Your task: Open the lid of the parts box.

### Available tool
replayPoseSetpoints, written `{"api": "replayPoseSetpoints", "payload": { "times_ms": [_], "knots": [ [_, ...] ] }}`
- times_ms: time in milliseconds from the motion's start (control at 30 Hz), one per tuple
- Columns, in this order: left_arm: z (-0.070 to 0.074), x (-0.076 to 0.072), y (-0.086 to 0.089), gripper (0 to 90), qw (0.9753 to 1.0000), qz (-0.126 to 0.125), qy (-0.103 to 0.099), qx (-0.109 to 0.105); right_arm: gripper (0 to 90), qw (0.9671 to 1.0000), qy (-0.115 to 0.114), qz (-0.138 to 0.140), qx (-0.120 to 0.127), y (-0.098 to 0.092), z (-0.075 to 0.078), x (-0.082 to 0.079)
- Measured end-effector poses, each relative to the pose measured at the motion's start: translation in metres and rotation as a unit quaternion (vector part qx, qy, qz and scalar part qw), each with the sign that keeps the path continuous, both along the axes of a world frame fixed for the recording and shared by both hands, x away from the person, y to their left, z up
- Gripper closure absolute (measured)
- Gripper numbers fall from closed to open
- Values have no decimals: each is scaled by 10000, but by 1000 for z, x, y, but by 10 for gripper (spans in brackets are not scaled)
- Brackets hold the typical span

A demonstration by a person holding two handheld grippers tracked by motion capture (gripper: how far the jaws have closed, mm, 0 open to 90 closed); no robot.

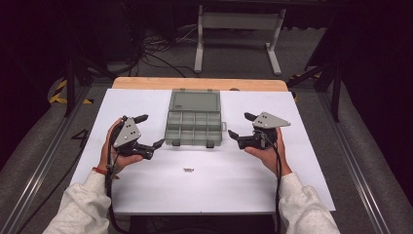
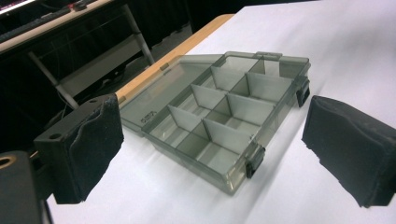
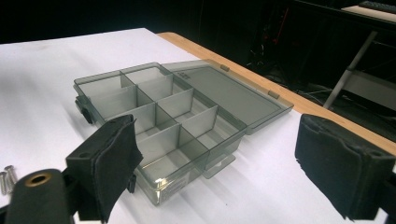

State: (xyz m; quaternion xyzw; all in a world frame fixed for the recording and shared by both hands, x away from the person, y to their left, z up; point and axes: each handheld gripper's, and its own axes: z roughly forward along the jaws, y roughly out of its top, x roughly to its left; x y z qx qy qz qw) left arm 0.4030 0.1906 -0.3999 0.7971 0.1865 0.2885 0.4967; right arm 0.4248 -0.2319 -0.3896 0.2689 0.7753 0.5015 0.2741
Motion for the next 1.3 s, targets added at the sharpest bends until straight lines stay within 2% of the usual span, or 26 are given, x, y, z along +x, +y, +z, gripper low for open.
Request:
{"api": "replayPoseSetpoints", "payload": {
  "times_ms": [67, 267, 500, 800, 900, 1300],
  "knots": [
    [-3, -3, 2, 59, 10000, 7, 35, -31, 121, 10000, 3, 34, 0, -2, -1, -2],
    [-11, -13, 10, 58, 9999, -35, 102, 73, 116, 10000, 58, -2, -75, -3, -3, -9],
    [-21, -21, 20, 57, 9998, -11, 205, 2, 108, 9997, 58, 76, -223, 0, -7, -19],
    [-28, -31, 30, 58, 9996, 33, 278, 50, 116, 9991, 73, 265, -320, 9, -15, -31],
    [-31, -35, 36, 59, 9994, 70, 343, -24, 120, 9989, 39, 313, -337, 11, -17, -35],
    [-42, -48, 46, 60, 9985, 117, 530, 6, 128, 9981, 45, 364, -504, 9, -24, -49]
  ]
}}
